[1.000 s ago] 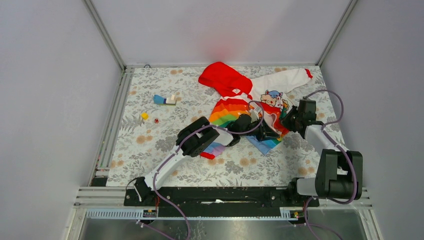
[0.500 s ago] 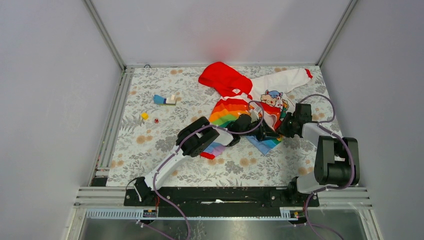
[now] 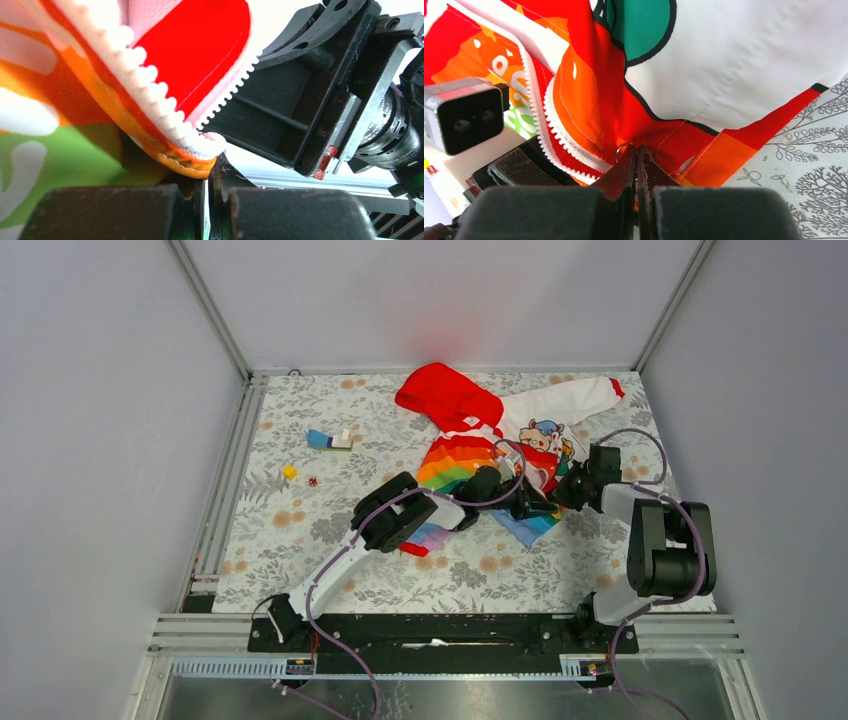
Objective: Zip up the jacket
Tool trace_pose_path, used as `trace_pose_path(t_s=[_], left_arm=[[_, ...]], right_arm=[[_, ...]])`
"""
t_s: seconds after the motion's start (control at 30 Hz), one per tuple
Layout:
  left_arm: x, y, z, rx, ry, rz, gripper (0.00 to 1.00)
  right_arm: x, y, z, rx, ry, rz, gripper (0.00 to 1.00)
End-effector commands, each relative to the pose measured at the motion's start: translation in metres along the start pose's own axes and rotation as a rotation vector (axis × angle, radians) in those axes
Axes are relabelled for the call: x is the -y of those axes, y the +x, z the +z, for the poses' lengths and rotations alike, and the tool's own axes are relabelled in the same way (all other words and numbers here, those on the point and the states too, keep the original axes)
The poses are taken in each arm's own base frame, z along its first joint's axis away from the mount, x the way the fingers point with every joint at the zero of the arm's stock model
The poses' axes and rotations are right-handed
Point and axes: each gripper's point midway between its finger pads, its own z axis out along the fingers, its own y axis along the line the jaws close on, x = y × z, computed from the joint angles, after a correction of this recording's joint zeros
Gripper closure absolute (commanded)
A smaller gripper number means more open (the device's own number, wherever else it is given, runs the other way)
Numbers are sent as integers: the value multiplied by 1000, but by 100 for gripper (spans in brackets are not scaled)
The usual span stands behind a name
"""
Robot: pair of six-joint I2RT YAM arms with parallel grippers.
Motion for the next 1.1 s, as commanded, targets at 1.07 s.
trace_pose_path(t_s=[1.07], left_arm=[[-78, 22, -7, -55, -194, -84, 100]], right_arm=[[-100, -56, -55, 222, -536, 383, 100]])
